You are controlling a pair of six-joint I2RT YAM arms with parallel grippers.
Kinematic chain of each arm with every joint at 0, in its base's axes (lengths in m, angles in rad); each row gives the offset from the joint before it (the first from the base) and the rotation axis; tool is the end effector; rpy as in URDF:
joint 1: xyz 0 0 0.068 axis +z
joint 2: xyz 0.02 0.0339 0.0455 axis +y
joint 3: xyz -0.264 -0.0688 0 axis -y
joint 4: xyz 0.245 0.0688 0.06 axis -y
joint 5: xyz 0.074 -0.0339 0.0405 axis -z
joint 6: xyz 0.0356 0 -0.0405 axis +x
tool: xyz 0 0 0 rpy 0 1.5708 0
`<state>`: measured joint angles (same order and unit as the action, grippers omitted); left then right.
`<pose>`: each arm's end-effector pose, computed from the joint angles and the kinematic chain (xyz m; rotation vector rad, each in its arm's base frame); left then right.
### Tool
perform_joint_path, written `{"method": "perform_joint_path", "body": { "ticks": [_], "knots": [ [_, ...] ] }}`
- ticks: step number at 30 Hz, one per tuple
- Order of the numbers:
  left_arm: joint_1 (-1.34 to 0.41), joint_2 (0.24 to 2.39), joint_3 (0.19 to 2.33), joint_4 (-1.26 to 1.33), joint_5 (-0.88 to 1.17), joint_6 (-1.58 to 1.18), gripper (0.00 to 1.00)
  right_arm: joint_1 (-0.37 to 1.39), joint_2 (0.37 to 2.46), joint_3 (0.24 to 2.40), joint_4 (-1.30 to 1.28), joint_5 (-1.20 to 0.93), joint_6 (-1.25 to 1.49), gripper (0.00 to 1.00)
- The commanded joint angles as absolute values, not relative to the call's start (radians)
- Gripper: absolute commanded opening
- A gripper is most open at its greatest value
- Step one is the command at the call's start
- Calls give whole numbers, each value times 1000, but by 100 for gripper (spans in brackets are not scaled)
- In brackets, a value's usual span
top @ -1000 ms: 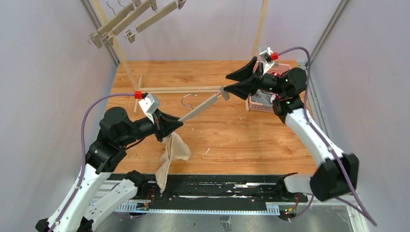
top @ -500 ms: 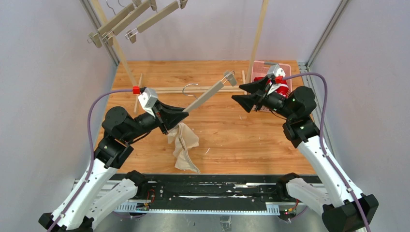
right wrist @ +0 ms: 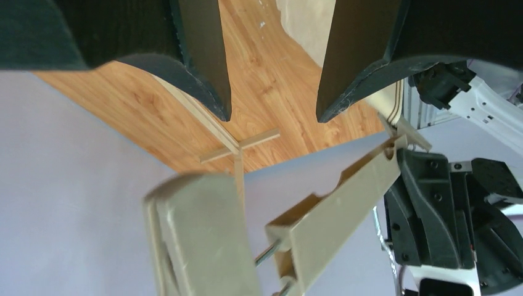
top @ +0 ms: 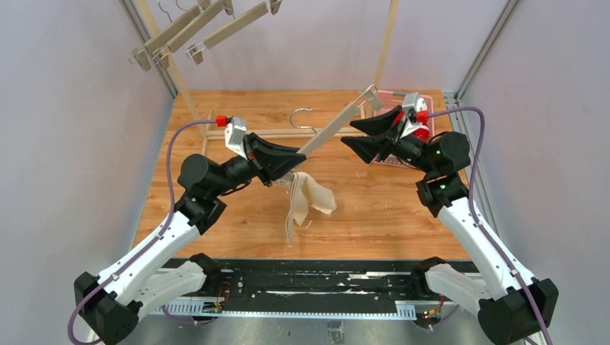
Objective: Remove the underwear clipped to the hanger
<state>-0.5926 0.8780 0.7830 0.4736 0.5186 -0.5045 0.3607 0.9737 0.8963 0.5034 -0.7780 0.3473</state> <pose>0.1548 -0.1255 0.3919 0.5451 1.2313 -1.2479 0.1886 0.0978 0.4138 -0.7295 1.1299 1.0468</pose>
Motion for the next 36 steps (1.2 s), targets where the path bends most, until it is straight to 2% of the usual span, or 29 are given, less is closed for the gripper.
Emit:
{"method": "perform_joint_path", "body": {
  "ticks": [1, 8, 22, 24, 26, 28, 36],
  "knots": [
    [-662, 917, 780, 695, 506, -578, 0, 378, 1013, 939, 712, -823, 463, 54],
    [-669, 983, 707, 965, 489, -718, 0, 382, 1017, 962, 765, -824, 486, 54],
    [-669, 1006, 701, 969, 464, -698, 0, 383, 1039, 963, 884, -853, 561, 55],
    [-669, 1010, 702, 975, 466, -700, 0, 383, 1052, 963, 932, -864, 596, 60],
    [-669, 1014, 702, 980, 466, -700, 0, 383, 1067, 965, 982, -875, 636, 69],
    [-669, 1017, 704, 982, 467, -702, 0, 383, 1076, 966, 1011, -877, 662, 72],
    [-679, 1080, 701, 1094, 516, -760, 0, 388, 1107, 978, 1078, -868, 697, 73]
  ]
}}
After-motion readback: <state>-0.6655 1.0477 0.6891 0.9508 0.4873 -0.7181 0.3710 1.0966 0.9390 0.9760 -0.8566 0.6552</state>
